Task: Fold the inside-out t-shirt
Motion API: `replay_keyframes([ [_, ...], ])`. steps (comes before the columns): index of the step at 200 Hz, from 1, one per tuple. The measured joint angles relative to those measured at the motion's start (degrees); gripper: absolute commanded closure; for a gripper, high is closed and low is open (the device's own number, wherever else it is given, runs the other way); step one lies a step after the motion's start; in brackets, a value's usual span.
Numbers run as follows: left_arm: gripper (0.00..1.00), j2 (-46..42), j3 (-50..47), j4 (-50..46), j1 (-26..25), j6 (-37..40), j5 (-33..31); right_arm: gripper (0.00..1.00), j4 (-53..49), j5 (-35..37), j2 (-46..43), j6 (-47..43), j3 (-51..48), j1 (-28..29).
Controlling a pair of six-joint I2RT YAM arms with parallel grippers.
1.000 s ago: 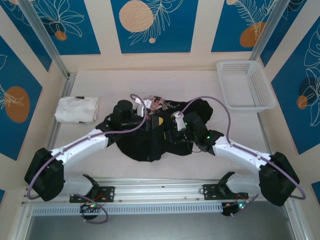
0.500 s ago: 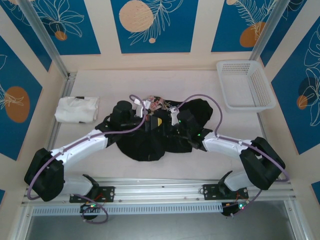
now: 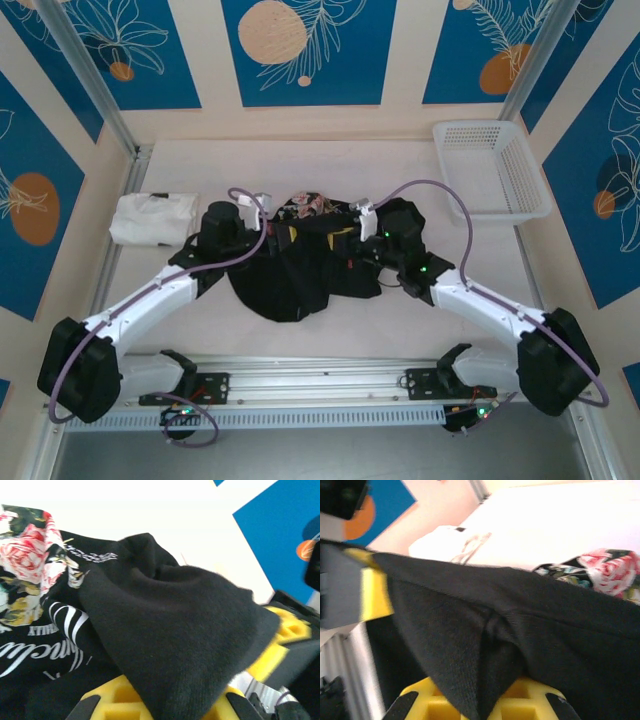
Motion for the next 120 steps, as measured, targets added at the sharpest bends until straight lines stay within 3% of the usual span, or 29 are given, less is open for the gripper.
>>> replay_keyframes([
  [59,0.92,1.2,1.09,-3.43,-0.02,7.28,-6.23,1.0,-3.19,-16.96,-3.96,-0.22,-0.33,-3.26],
  [103,0.56,6.51,4.85,-8.68,-0.09,11.13,-11.23,1.0,-3.19,-22.84,-3.96,0.33,-0.35,-5.51],
  [120,0.48,5.7,4.85,-11.63,-0.28,13.03,-13.75,1.0,-3.19,-23.1,-3.96,0.5,-0.68,-5.88],
])
